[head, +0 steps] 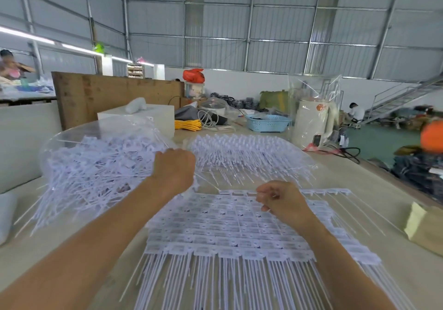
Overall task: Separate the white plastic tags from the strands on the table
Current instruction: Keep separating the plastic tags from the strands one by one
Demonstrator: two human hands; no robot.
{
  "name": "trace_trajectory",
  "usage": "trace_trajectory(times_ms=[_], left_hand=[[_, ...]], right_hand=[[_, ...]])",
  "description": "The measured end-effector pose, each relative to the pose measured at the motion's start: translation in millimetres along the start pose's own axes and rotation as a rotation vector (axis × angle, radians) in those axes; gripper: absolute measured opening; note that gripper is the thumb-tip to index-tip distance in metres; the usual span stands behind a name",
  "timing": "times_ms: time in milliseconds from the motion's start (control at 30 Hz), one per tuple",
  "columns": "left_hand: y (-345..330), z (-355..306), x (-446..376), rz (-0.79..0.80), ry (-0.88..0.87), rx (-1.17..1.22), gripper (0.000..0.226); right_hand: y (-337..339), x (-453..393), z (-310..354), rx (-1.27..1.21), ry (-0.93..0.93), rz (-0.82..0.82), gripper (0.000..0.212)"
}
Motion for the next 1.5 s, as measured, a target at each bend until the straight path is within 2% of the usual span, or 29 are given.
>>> trace_trajectory(times_ms=[67,100,133,167,267,367,467,533,600,667,767,833,933,1000,1067,1133,1233,1333,1400,1500], left_hand=[[-10.4,-40.1,30.4,0.441,-0.302,0.361,0.019],[-16.6,-52.6,45.3,0.640,-0.394,0.421,0.022],[-24.4,-60.2,55.6,0.766,-0.447,0.421,0.027],[-33.8,-64.9,61.1,0.822,-0.472,0.397,0.032],[-55.9,-73.9,58.6,0.748,-0.495,0.385,0.039],[-60.6,-82.5,48.4,0.696,-0.509,0.476,0.022],[-55.9,-95.3,22.9,0.476,-0.420,0.582,0.014],[-56.7,-102.5,3.9,0.318,-0.344,0.577,0.022],[-67.9,-112.2,-10.1,0.309,-0.307,0.443,0.031],[-79.6,-119.7,-20.1,0.351,-0.264,0.293,0.029],[-84.6,-125.3,-31.1,0.400,-0.155,0.303,0.023],[-78.9,-129.0,-37.2,0.444,-0.108,0.480,0.014],[-56.6,-124.5,-42.4,0.509,0.049,0.992,0.016],[-32.7,-116.0,-38.2,0.449,0.089,1.266,0.018],[-6.2,-105.2,-27.7,0.315,0.021,1.413,0.020],[15.8,-91.0,-13.0,0.207,-0.067,1.523,0.022],[33.8,-68.5,5.1,0.160,-0.176,1.658,0.025],[36.6,-39.0,9.0,0.121,-0.145,1.794,0.029],[35.9,-21.1,8.2,0.125,-0.109,1.881,0.030],[37.2,-5.9,10.4,0.235,-0.155,2.050,0.030]], right_hand=[[-1.2,1.0,-8.8,0.148,0.001,0.080,0.007],[-2.0,3.0,-11.5,0.210,0.001,0.135,0.010],[-1.6,5.3,-13.6,0.241,0.003,0.170,0.015],[0.0,7.2,-15.3,0.246,0.001,0.184,0.016],[6.5,9.4,-17.8,0.236,-0.013,0.157,0.014],[10.6,8.9,-19.0,0.233,-0.011,0.161,0.012],[13.1,8.4,-19.0,0.281,0.008,0.205,0.016],[13.1,7.2,-19.2,0.342,0.029,0.232,0.020],[14.6,4.6,-20.2,0.374,0.046,0.212,0.017],[20.0,2.1,-20.2,0.391,0.044,0.137,0.012],[31.0,0.3,-17.2,0.481,0.063,0.027,0.012],[38.1,0.3,-10.4,0.537,0.087,-0.050,0.013],[47.8,1.7,2.9,0.546,0.145,-0.220,0.022],[53.2,3.8,13.6,0.559,0.213,-0.332,0.031],[54.2,5.3,25.8,0.621,0.306,-0.372,0.040],[52.3,5.4,35.3,0.712,0.383,-0.344,0.054],[51.9,5.6,42.8,0.845,0.384,-0.277,0.079],[52.1,5.1,51.8,0.771,0.413,-0.198,0.092],[54.5,3.3,50.9,0.763,0.368,-0.131,0.095],[57.2,3.5,46.7,0.910,0.303,-0.085,0.082]])
Point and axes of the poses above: each hand's wrist, its own x-axis away from the middle knuckle, its own y-axis out of the back of the hand, z = x × y, the point moved 6 cm from there along -x, towards the middle knuckle, and after that the axes turned 15 degrees about y, right-handed, at the moved point
